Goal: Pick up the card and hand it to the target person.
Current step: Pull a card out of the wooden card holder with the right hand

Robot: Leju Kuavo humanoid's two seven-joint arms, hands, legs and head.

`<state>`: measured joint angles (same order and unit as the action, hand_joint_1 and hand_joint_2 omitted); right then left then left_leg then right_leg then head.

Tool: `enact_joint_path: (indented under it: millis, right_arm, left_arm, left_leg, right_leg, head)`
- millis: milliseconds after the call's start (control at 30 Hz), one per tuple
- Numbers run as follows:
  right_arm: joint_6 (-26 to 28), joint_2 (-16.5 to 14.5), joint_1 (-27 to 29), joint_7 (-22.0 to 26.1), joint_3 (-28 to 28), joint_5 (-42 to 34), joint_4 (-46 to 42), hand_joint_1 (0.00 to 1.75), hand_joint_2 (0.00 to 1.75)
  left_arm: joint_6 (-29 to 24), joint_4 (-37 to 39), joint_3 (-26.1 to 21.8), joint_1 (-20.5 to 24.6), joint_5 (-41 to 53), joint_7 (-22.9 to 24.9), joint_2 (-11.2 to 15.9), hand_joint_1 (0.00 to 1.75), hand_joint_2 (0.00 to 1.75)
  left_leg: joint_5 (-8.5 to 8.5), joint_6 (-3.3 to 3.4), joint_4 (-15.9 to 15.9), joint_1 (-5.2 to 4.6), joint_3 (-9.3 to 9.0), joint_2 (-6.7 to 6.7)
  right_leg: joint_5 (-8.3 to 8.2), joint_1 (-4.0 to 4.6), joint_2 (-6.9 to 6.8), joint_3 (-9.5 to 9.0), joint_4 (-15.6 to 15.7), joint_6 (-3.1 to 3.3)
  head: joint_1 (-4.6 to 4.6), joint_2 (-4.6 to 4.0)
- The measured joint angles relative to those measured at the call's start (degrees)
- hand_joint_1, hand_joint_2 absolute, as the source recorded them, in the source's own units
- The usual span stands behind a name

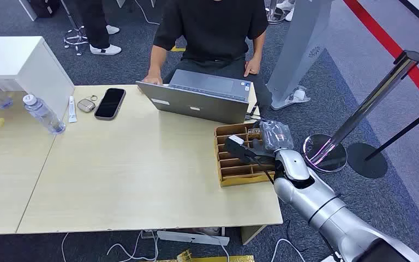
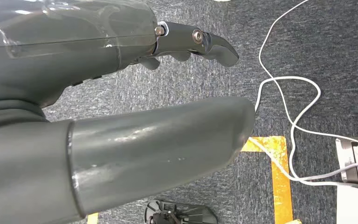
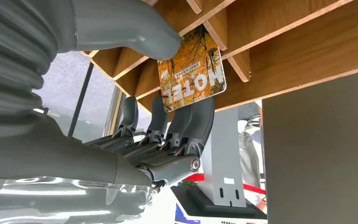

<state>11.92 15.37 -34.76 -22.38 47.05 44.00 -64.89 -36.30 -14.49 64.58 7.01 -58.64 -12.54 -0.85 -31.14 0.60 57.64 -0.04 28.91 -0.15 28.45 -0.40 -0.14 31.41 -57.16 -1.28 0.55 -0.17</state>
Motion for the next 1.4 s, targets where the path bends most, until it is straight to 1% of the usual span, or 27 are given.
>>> enact_joint_path:
  millis: [300, 467, 533, 667, 1400]
  right_arm:
    - [0.0, 0.0, 0.0, -0.1, 0.6, 0.0, 0.0, 1.03, 1.75]
    - [-0.1, 0.0, -0.1, -0.1, 0.7, 0.0, 0.1, 1.36, 1.75]
    - [0.0, 0.0, -0.2, 0.0, 0.7, -0.1, 0.1, 1.43, 1.75]
    - [0.4, 0.0, -0.2, 0.2, 0.7, -0.2, 0.1, 1.50, 1.75]
    - [1.2, 0.0, -0.3, 0.2, 0.7, 0.2, 0.0, 1.50, 1.75]
  left_arm:
    - [0.0, 0.0, 0.0, 0.0, 0.0, -0.1, 0.0, 0.00, 0.00]
    - [0.0, 0.0, 0.0, 0.0, 0.0, -0.1, 0.0, 0.00, 0.00]
    - [0.0, 0.0, 0.0, 0.0, 0.0, -0.1, 0.0, 0.00, 0.00]
    - [0.0, 0.0, 0.0, 0.0, 0.0, -0.1, 0.0, 0.00, 0.00]
    - [0.0, 0.0, 0.0, 0.0, 0.0, -0.1, 0.0, 0.00, 0.00]
  left_leg:
    - [0.00, 0.00, 0.0, 0.00, -0.01, 0.00]
    - [0.00, 0.00, 0.0, 0.00, -0.01, 0.00]
    - [0.00, 0.00, 0.0, 0.00, -0.01, 0.00]
    - [0.00, 0.00, 0.0, 0.00, -0.02, 0.00]
    - [0.00, 0.00, 0.0, 0.00, -0.02, 0.00]
  right_leg:
    - [0.00, 0.00, 0.00, 0.00, 0.0, 0.00]
    - [0.00, 0.00, 0.00, 0.00, 0.0, 0.00]
    - [0.00, 0.00, 0.00, 0.00, 0.0, 0.00]
    - [0.00, 0.00, 0.01, 0.00, 0.0, 0.00]
    - [0.00, 0.00, 0.01, -0.01, 0.0, 0.00]
  head:
    - [-0.01, 0.00]
    - [0.00, 0.00]
    - [-0.01, 0.00]
    - [-0.01, 0.00]
    - [-0.01, 0.00]
